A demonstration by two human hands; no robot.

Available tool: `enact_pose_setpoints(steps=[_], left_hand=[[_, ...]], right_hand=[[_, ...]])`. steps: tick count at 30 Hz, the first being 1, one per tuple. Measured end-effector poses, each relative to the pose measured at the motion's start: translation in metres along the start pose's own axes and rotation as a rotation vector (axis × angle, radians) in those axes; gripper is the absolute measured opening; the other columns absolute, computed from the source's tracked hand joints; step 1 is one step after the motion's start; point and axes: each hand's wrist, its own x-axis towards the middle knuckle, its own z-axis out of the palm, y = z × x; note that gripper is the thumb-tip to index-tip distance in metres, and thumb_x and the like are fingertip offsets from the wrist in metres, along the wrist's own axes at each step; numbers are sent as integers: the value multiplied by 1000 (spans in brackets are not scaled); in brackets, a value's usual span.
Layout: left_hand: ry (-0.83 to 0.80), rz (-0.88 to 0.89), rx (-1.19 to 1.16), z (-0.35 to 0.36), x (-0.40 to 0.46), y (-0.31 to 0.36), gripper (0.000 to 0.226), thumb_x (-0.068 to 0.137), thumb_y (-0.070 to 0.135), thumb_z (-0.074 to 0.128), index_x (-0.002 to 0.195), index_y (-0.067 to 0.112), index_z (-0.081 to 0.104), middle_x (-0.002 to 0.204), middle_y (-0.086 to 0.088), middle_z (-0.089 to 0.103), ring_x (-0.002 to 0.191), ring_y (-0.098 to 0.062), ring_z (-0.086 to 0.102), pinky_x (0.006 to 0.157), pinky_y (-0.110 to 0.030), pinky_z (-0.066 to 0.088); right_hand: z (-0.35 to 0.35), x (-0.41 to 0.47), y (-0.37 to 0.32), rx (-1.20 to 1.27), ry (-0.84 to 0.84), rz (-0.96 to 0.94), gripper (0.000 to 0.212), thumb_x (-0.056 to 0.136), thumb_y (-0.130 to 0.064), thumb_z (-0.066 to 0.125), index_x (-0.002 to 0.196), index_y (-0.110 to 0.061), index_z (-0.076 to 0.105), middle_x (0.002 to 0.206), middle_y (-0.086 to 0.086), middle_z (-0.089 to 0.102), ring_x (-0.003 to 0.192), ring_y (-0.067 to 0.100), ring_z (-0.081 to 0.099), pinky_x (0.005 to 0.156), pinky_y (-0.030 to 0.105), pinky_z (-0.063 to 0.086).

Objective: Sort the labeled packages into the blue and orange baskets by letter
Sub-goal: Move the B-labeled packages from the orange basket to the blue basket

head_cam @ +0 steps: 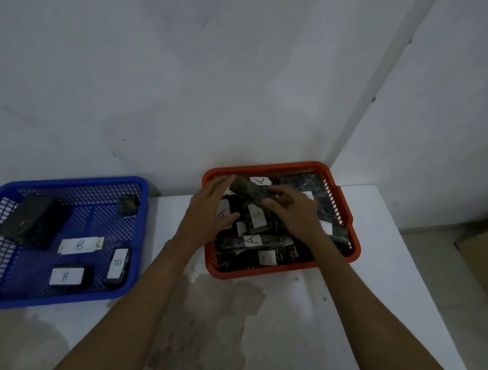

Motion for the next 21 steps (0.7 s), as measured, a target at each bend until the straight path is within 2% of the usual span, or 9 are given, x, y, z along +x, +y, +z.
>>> enact_pose_setpoints(steps=[2, 4, 6, 8, 11, 15, 18, 21], left_hand=[[-27, 34, -19, -6, 6, 5, 71, 86, 40, 66, 147, 24, 33, 151, 0, 36, 136, -16, 37, 111, -33, 31], [7, 42, -119, -14, 12, 10, 56, 86, 38, 65, 137, 24, 47, 139, 1, 49, 124, -9, 48, 107, -27, 40], [62, 39, -194, -22, 19, 12, 38, 87, 36, 65, 122, 23, 60, 119, 3, 59, 103, 4, 55, 92, -12, 46], [58, 1, -231, -28, 21, 14, 27, 85, 37, 67, 110, 28, 66, 107, 7, 61, 93, 8, 56, 81, -3, 44], [19, -52, -273, -32, 20, 14, 17, 82, 43, 68, 99, 39, 66, 99, 10, 63, 88, 1, 60, 75, -4, 45], [41, -95, -285, -27, 17, 13, 14, 82, 46, 67, 93, 37, 68, 93, 8, 67, 81, -3, 61, 68, -4, 45], [55, -155, -295, -22, 20, 15, 18, 81, 45, 68, 90, 30, 70, 88, 9, 69, 78, -4, 62, 65, -7, 45], [47, -167, -314, -15, 28, 20, 21, 83, 41, 69, 95, 24, 72, 90, 9, 70, 80, -3, 64, 69, -14, 50]], right_hand=[[-18, -1, -12, 197, -105, -5, 32, 92, -44, 59, 120, -30, 62, 99, -7, 72, 80, 3, 69, 66, 19, 53], [-32, -2, -20, 276, -194, 22, 28, 94, -46, 55, 114, -31, 66, 88, -13, 70, 76, -1, 66, 67, 16, 50], [-39, -4, -22, 311, -285, 89, 34, 92, -54, 51, 110, -32, 69, 93, -9, 71, 86, 6, 65, 83, 29, 51], [-42, -5, -20, 325, -348, 174, 45, 86, -66, 48, 112, -35, 68, 107, -6, 71, 100, 11, 65, 96, 41, 47], [-40, -8, -21, 351, -398, 263, 43, 87, -69, 43, 112, -43, 66, 104, -8, 74, 101, 7, 65, 99, 44, 39], [-35, -6, -20, 370, -409, 311, 42, 92, -67, 37, 111, -43, 65, 103, -8, 75, 104, 7, 65, 101, 46, 31], [-33, -4, -21, 364, -331, 255, 44, 89, -68, 44, 112, -37, 66, 107, -8, 73, 99, 13, 67, 91, 39, 45], [-35, 0, -18, 298, -194, 113, 25, 93, -46, 55, 105, -28, 69, 99, -5, 72, 91, 16, 68, 76, 30, 54]])
